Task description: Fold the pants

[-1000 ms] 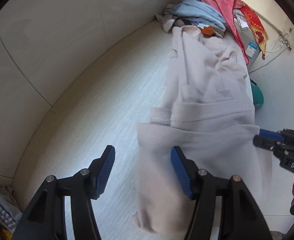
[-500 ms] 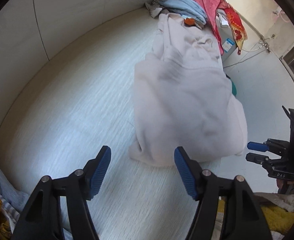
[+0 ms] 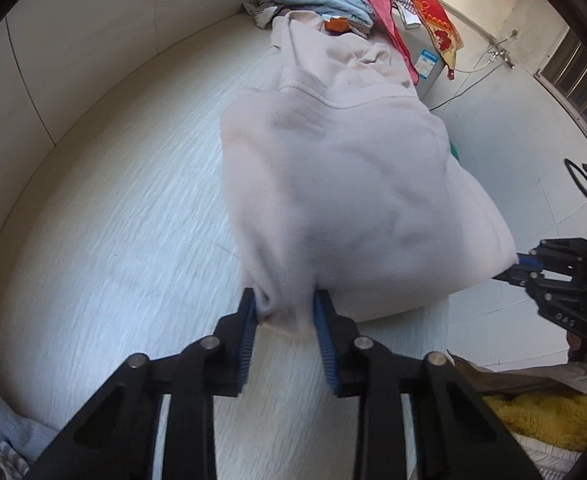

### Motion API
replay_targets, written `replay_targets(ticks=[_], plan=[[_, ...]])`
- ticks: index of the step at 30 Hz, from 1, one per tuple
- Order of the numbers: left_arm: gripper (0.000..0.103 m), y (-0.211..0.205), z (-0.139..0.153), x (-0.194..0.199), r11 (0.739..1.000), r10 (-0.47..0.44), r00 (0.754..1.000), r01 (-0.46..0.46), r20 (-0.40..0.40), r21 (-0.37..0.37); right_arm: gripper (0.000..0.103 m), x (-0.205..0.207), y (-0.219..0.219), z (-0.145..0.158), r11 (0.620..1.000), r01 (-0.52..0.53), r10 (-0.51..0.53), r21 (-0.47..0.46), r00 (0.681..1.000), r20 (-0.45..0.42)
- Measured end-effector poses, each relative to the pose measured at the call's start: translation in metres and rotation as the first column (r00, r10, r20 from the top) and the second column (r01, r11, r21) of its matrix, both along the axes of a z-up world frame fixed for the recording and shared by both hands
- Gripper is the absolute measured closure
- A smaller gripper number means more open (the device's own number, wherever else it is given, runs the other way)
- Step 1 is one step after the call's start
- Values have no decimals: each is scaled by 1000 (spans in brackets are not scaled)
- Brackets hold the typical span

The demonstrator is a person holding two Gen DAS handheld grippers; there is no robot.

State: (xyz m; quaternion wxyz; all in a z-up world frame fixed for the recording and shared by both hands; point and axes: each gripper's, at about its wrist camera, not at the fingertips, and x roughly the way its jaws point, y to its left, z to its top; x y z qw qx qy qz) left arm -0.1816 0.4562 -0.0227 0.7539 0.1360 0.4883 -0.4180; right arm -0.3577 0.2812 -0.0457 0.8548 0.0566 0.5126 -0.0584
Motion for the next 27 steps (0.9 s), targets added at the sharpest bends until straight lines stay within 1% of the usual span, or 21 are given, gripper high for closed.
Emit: replay_targets(ticks=[2, 3, 4, 7, 8, 9, 10, 11, 12, 14, 16, 18, 22, 24, 25, 26, 27], plan=[[78, 3, 0, 4, 1000, 20, 1000, -20, -18, 7, 94, -9, 0, 1, 999, -7, 7, -44, 1000, -16], [79, 5, 1, 4, 1000, 25, 1000, -25, -10, 13, 100, -9, 3, 1, 997, -3, 1, -73, 999, -33], [79, 7, 3, 4, 999, 26, 1000, -26, 3, 23, 101, -14, 0, 0, 996, 5, -9, -90, 999, -45], [77, 13, 9, 2, 1000, 13, 1000, -13, 5, 18, 101, -20, -7, 1, 999, 34, -34, -25, 999, -30], [67, 16, 11, 0, 1000, 7, 1000, -8, 10, 21, 98, -20, -9, 1, 999, 42, -42, -8, 999, -23], [52, 20, 14, -2, 1000, 3, 1000, -3, 18, 18, 88, -20, -8, 0, 999, 46, -46, 8, 999, -15], [44, 23, 16, -3, 1000, 2, 1000, -2, 27, 11, 76, -19, -5, -2, 999, 45, -45, 23, 999, -6], [34, 25, 17, -4, 1000, -2, 999, 2, 33, 5, 71, -20, 1, -4, 999, 40, -40, 30, 999, 0], [33, 25, 17, -4, 1000, -10, 999, 10, 33, 1, 69, -18, 7, -7, 999, 26, -26, 37, 1000, 3], [33, 23, 14, -5, 1000, -25, 999, 25, 32, 13, 69, -12, 18, -14, 999, -9, 9, 36, 1000, -15], [33, 16, 7, -4, 999, -48, 998, 47, 30, 18, 69, -4, 28, -20, 999, -35, 35, 1, 999, -27], [33, 7, -2, 0, 999, -46, 999, 45, 13, 28, 69, 2, 33, -23, 999, -41, 40, -31, 999, -23], [32, 2, -9, 6, 999, -16, 998, 14, -56, -45, 69, 12, 32, -26, 994, -3, 5, -113, 1000, 14], [33, 1, -8, 7, 997, 6, 997, -11, -76, -72, 69, 16, 29, -25, 995, -1, 6, -97, 999, 43], [33, 1, -8, 8, 996, 13, 996, -21, -88, -84, 70, 18, 27, -26, 997, 2, 2, -81, 999, 51], [33, 0, -8, 8, 995, 22, 995, -32, -102, -96, 73, 20, 25, -26, 998, 8, -4, -64, 998, 56], [36, -1, -8, 8, 993, 30, 993, -43, -117, -110, 86, 21, 23, -27, 999, 17, -15, -49, 998, 54]])
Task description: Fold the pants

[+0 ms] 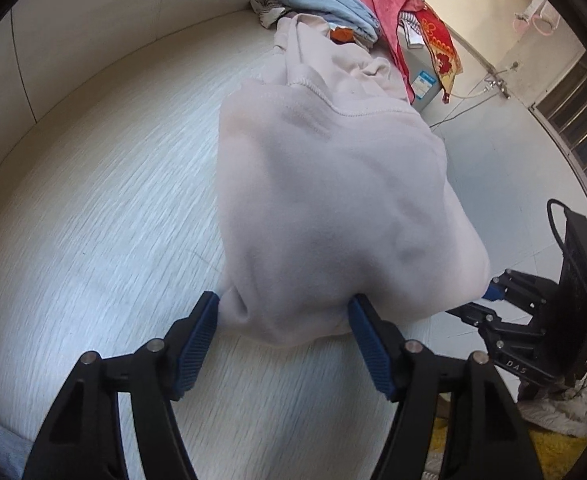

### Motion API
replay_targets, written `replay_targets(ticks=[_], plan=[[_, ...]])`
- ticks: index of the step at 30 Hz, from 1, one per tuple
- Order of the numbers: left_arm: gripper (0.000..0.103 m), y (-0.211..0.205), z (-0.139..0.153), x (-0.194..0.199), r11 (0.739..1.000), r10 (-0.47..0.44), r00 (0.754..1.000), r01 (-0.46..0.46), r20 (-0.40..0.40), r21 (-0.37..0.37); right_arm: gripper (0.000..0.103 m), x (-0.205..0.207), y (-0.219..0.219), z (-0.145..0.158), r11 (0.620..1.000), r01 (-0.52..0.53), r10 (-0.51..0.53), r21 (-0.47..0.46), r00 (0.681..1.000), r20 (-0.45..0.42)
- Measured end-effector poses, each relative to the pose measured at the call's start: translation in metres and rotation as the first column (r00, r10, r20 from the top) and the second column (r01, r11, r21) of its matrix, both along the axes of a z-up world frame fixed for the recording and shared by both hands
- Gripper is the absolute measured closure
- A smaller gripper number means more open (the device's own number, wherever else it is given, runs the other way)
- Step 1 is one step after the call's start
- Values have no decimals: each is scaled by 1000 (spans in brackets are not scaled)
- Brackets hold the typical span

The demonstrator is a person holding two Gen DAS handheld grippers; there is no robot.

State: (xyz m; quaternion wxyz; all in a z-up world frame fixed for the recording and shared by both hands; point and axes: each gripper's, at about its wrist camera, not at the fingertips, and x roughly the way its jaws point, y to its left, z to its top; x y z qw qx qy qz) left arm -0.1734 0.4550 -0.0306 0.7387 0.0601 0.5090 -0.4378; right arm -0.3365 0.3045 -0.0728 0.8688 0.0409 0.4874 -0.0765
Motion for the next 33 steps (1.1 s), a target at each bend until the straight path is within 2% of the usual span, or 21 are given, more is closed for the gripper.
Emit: replay_targets(ticks=[1, 2, 6, 10, 13, 18, 25, 29, 33], plan=[[42, -1, 1, 0, 1000, 5, 1000, -6, -17, -26, 89, 0, -2, 1, 1000, 8, -8, 12, 1000, 3], [53, -1, 1, -2, 999, 7, 1000, -9, -29, -46, 90, -1, -3, 3, 1000, 7, -8, 23, 1000, 16], [78, -3, 12, -7, 999, 10, 999, -11, -36, -37, 94, -13, 2, 18, 999, -4, 1, 37, 998, 60], [82, 17, 36, -11, 998, 15, 997, -20, -76, -61, 96, -33, 14, 49, 995, -86, 80, 51, 991, 109], [82, 34, 56, -23, 998, 14, 995, -20, -94, -60, 96, -50, 28, 65, 985, -159, 152, 62, 982, 113], [83, 39, 88, -37, 997, 12, 994, -21, -113, -74, 96, -65, 31, 85, 980, -190, 180, 63, 974, 138], [83, -5, 158, -12, 991, -12, 1000, 15, 26, -135, 96, -44, -22, 128, 976, -158, 111, 151, 953, 281], [85, -41, 182, 12, 989, 0, 997, 12, 81, -147, 96, -16, -63, 144, 973, -150, 84, 176, 938, 337], [85, -84, 193, 49, 987, 45, 995, -31, 85, -157, 96, 16, -101, 157, 974, -154, 84, 164, 925, 370]])
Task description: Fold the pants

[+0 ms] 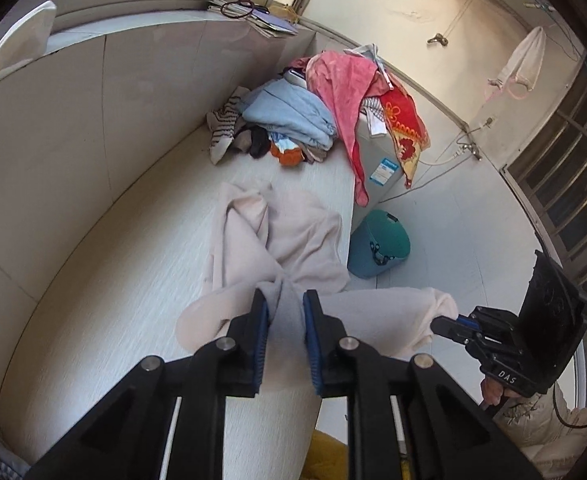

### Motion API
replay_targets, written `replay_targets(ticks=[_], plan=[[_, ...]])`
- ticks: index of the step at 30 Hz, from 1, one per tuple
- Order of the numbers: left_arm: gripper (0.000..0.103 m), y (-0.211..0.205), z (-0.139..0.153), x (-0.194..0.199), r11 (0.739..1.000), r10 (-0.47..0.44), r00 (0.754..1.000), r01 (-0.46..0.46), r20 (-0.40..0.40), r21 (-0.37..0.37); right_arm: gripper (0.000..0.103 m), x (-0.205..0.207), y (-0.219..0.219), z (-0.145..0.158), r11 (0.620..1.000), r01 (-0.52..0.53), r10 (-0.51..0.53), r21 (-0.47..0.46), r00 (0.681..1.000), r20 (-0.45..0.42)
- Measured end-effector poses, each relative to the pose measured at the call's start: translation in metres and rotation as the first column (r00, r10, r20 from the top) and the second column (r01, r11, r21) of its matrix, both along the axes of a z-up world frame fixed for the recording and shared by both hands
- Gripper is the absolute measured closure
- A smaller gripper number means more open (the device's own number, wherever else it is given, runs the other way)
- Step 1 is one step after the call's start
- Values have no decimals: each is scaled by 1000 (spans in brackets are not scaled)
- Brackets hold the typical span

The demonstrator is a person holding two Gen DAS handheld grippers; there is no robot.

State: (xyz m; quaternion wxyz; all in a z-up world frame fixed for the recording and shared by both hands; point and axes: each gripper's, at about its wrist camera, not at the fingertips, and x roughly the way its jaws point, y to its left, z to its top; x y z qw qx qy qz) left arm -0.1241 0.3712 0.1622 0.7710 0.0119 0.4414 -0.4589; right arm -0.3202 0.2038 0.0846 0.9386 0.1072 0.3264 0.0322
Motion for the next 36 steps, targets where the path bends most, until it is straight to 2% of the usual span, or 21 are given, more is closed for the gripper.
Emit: replay_targets(ticks=[4, 9, 13, 17, 19, 20, 21, 23, 26, 28, 30, 32, 36], plan=[[85, -46, 6, 40, 999, 32, 999, -32, 12, 7, 96, 35, -43, 6, 1000, -4, 4, 9, 1000, 11], [86, -109, -11, 91, 996, 69, 998, -69, 3, 60, 97, 85, -95, -4, 1000, -13, 14, 17, 1000, -24], [86, -154, -44, 129, 988, 108, 994, -106, -8, 116, 97, 123, -130, -28, 999, 6, -4, 36, 997, -78], [85, -186, -88, 152, 971, 130, 991, -120, -35, 209, 96, 155, -159, -67, 998, 35, -26, 45, 982, -190], [79, -187, -98, 156, 964, 166, 985, -152, -45, 220, 96, 164, -172, -82, 995, 53, -31, 84, 970, -242], [66, -185, -101, 157, 962, 185, 982, -171, -49, 213, 95, 167, -177, -86, 993, 56, -28, 104, 967, -253], [42, -180, -103, 157, 958, 208, 977, -193, -54, 210, 93, 170, -182, -90, 990, 58, -23, 126, 964, -266], [25, -172, -111, 155, 949, 247, 967, -229, -60, 217, 91, 176, -185, -98, 988, 42, 3, 150, 957, -291], [25, -164, -126, 154, 946, 266, 957, -238, -112, 219, 91, 191, -176, -111, 993, -19, 59, 119, 938, -342], [25, -155, -136, 153, 943, 295, 939, -256, -175, 215, 91, 197, -166, -114, 994, -64, 92, 91, 932, -351], [26, -145, -147, 150, 924, 344, 914, -288, -214, 254, 91, 204, -156, -114, 992, -103, 121, 67, 926, -357], [26, -132, -153, 141, 905, 381, 899, -314, -216, 286, 91, 211, -146, -114, 986, -156, 166, 57, 916, -365], [30, -84, -155, 113, 863, 471, 855, -395, -219, 314, 91, 225, -119, -116, 955, -277, 296, 106, 877, -379]])
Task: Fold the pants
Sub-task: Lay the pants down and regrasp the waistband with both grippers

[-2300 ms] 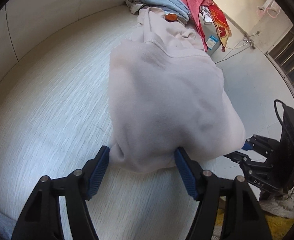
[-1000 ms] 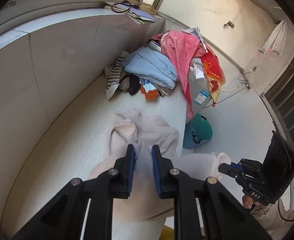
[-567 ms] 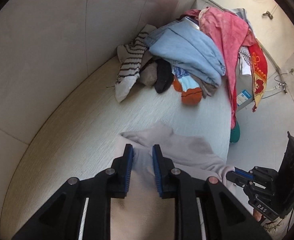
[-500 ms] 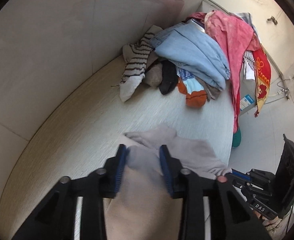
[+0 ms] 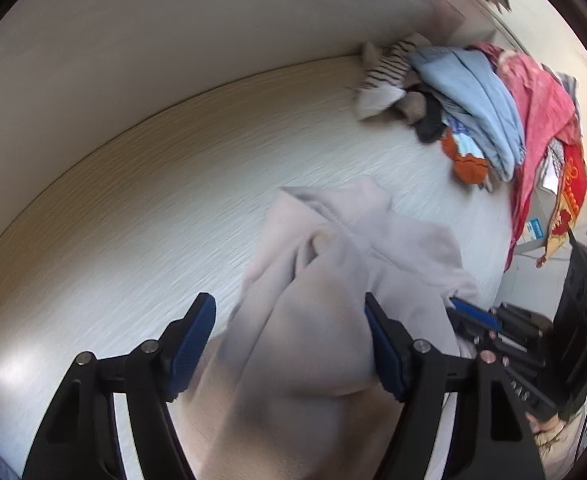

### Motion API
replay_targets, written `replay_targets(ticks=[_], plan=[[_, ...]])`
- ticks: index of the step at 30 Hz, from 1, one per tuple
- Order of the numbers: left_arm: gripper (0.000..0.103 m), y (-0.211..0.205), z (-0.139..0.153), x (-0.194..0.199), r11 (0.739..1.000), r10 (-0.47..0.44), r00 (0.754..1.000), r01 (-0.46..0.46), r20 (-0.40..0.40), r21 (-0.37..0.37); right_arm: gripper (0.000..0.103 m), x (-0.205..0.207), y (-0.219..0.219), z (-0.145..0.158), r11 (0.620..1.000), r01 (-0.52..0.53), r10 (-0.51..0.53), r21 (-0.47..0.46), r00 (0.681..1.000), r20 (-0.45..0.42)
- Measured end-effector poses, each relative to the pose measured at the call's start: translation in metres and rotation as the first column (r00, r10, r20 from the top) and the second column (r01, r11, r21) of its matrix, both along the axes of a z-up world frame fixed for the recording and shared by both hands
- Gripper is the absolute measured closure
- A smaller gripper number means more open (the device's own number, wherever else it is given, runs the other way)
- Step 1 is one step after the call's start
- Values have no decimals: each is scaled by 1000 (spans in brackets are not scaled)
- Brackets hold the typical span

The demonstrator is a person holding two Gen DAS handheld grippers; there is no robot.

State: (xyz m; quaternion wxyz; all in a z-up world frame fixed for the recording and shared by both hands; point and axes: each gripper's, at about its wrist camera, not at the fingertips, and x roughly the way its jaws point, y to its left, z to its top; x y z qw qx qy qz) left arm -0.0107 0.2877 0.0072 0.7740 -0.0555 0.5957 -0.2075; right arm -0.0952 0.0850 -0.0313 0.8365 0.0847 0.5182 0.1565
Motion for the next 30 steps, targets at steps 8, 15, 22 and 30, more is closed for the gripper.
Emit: replay_targets(ticks=[8, 15, 22, 30], plan=[[32, 122, 1, -76, 963, 270, 962, -271, -41, -10, 90, 20, 96, -1, 961, -277, 277, 0, 961, -7], [36, 160, 31, -116, 930, 353, 935, -345, 40, -127, 65, 13, 89, 42, 977, -210, 212, -40, 976, 58], [35, 147, 30, -131, 948, 287, 956, -274, 61, -162, 61, -8, 76, 41, 976, -217, 217, -34, 976, -13], [80, 117, 10, -135, 936, 311, 950, -301, 25, -181, 86, -4, 83, 22, 954, -296, 298, 39, 953, -61]])
